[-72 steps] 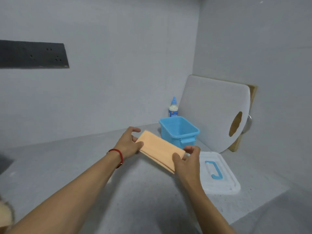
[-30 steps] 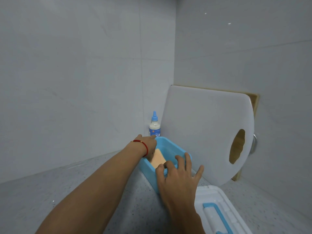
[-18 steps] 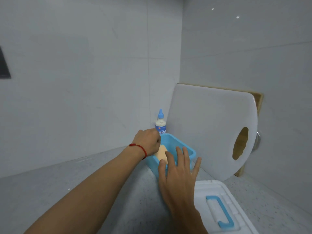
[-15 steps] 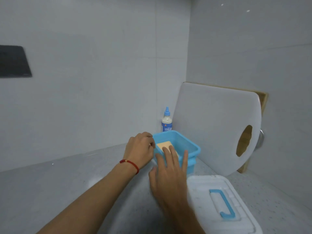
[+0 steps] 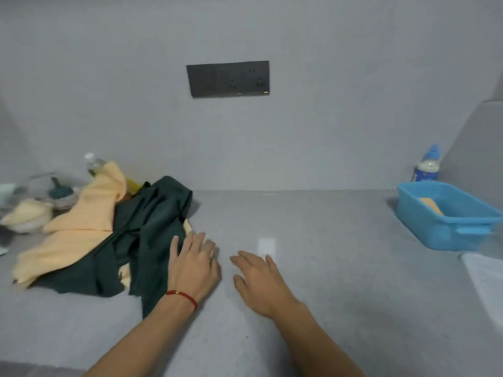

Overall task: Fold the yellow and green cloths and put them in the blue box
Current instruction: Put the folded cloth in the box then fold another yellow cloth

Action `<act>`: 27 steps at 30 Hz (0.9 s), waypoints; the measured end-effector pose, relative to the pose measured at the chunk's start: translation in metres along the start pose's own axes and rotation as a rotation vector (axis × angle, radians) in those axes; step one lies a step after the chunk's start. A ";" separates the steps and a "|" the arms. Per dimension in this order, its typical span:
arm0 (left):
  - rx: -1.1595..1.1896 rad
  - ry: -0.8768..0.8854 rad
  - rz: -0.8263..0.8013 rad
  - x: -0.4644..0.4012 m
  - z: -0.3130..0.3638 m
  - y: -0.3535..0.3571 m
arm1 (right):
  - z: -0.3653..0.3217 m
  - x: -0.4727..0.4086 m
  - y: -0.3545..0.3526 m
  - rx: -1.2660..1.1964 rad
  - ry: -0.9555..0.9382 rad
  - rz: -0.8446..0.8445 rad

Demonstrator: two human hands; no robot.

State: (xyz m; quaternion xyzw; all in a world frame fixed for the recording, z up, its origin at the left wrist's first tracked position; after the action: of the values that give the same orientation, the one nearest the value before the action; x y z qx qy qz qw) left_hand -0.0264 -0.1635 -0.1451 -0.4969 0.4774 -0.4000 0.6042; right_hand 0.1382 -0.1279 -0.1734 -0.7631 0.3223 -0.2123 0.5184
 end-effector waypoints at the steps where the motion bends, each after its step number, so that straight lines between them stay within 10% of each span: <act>1: -0.014 -0.035 -0.033 0.007 -0.018 0.001 | -0.017 -0.009 0.006 -0.035 -0.014 -0.014; 8: 0.463 -0.047 -0.068 0.028 -0.102 0.010 | -0.096 -0.056 0.029 -0.044 -0.106 -0.053; 14: 0.324 -0.029 -0.127 0.019 -0.099 0.014 | -0.076 -0.055 0.011 -0.001 -0.005 0.094; 27: 0.044 -0.100 -0.166 0.017 -0.082 0.013 | 0.101 0.119 -0.079 0.166 0.915 0.281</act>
State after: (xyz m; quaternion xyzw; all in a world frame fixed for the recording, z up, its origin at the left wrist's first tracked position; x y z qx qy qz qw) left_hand -0.1022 -0.1950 -0.1647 -0.5407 0.3949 -0.4339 0.6028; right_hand 0.3091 -0.1265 -0.1389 -0.4967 0.5989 -0.4790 0.4064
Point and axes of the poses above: each hand's wrist, its own x-axis away from the middle knuckle, its own y-axis out of the palm, z = x × y, the point moved 4 cm from there along -x, towards the middle knuckle, and after that the axes turned 14 degrees about -z, right-handed, at the moved point
